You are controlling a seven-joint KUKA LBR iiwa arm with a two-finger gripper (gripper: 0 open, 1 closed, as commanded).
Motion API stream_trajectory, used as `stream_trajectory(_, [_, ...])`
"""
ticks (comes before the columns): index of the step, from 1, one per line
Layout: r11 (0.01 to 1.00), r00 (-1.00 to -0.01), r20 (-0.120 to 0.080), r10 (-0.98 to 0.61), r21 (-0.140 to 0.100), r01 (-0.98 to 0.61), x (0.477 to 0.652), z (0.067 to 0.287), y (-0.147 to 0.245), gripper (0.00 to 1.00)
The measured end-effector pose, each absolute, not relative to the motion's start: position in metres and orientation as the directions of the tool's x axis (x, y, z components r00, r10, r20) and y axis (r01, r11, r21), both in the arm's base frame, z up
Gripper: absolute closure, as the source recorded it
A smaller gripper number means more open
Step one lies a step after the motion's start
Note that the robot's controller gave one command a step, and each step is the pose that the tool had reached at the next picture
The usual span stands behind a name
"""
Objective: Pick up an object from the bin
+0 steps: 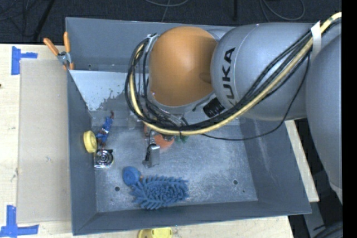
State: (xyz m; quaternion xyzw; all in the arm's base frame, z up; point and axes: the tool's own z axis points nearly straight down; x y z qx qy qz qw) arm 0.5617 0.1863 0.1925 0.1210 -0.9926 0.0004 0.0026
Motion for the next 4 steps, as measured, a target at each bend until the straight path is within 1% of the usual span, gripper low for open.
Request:
stream_trajectory(1, [0.948, -0.948, -0.003, -0.318, 0.0, -0.318, 0.561, 0.187, 0.165, 0.0])
stream_trajectory(2, [0.996, -0.996, 0.001, -0.092, 0.0, -0.092, 0.544, 0.173, 0.16, 0.0])
stream_trajectory(3, [0.966, -0.966, 0.001, -0.258, 0.0, -0.258, 0.526, 0.153, 0.159, 0.0])
stream_trajectory(4, [0.909, -0.909, -0.001, -0.417, 0.0, -0.417, 0.507, 0.118, 0.153, 0.0])
